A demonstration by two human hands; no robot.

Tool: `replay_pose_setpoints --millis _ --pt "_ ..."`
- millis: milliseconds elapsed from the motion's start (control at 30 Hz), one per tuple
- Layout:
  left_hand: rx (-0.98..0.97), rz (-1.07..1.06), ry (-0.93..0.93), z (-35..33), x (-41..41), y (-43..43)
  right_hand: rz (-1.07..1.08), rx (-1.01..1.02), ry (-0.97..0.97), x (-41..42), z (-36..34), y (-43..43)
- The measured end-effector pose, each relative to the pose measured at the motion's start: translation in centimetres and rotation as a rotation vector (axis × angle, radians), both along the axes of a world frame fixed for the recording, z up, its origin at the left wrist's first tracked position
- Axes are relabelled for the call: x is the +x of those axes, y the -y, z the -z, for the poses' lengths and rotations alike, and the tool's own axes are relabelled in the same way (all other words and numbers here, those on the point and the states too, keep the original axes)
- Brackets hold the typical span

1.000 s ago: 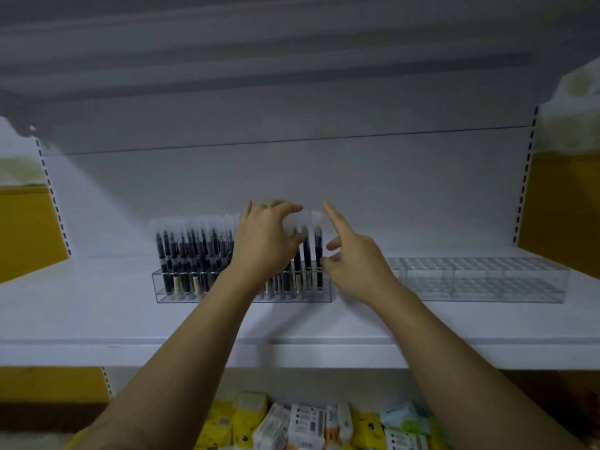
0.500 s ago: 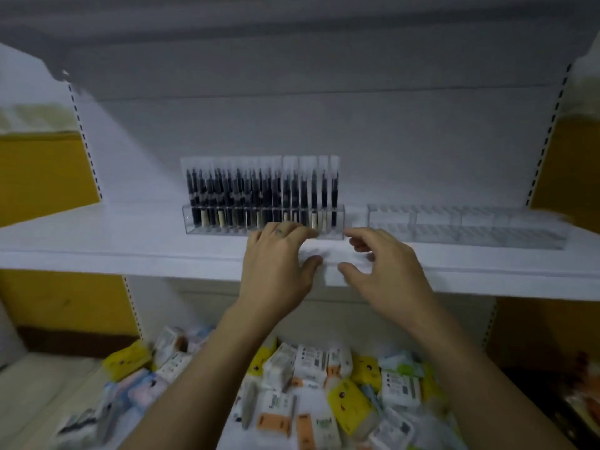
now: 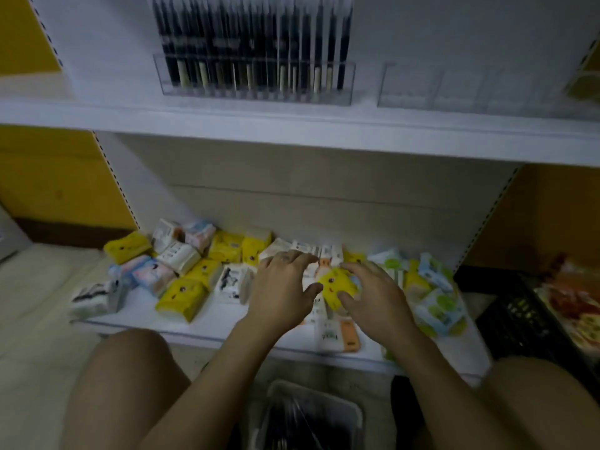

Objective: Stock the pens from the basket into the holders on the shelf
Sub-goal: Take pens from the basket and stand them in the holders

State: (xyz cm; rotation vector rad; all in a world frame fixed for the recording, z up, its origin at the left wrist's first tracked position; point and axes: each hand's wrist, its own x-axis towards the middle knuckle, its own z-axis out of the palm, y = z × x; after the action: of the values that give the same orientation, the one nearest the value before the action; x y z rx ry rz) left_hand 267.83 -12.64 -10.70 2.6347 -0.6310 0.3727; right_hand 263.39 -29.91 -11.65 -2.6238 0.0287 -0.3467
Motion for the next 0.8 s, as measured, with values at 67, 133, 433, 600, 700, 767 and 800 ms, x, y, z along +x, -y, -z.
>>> replay_pose_setpoints --millis 67,133,433,600,700,767,800 --pt "0.062 0.006 -0.132 3.2 -0.1 0.2 0.0 -0.04 -0.138 -0.3 3.2 0.5" --pt "0.106 0.022 -0.25 6.2 -0.3 0.3 -0.015 -0.053 -0.255 -0.4 6.0 0.9" --pt "0.216 0.028 -0.608 17.0 -2.2 0.1 -0.048 0.027 -0.598 -1.8 16.1 0.7" --pt "0.183 -0.053 -0.934 22.8 -4.4 -1.2 -0.113 0.069 -0.819 -4.0 21.3 -0.1" --pt "0.21 -0.037 -1.079 26.1 -5.3 -1.6 -0.162 0.11 -0.902 -4.8 23.8 0.2" --pt "0.227 -0.008 -1.142 27.9 -5.7 -1.6 -0.175 0.139 -0.995 -5.0 25.1 0.6" --pt "0.244 0.009 -1.16 28.8 -5.8 -1.5 -0.177 0.145 -1.041 -4.9 25.7 0.9"
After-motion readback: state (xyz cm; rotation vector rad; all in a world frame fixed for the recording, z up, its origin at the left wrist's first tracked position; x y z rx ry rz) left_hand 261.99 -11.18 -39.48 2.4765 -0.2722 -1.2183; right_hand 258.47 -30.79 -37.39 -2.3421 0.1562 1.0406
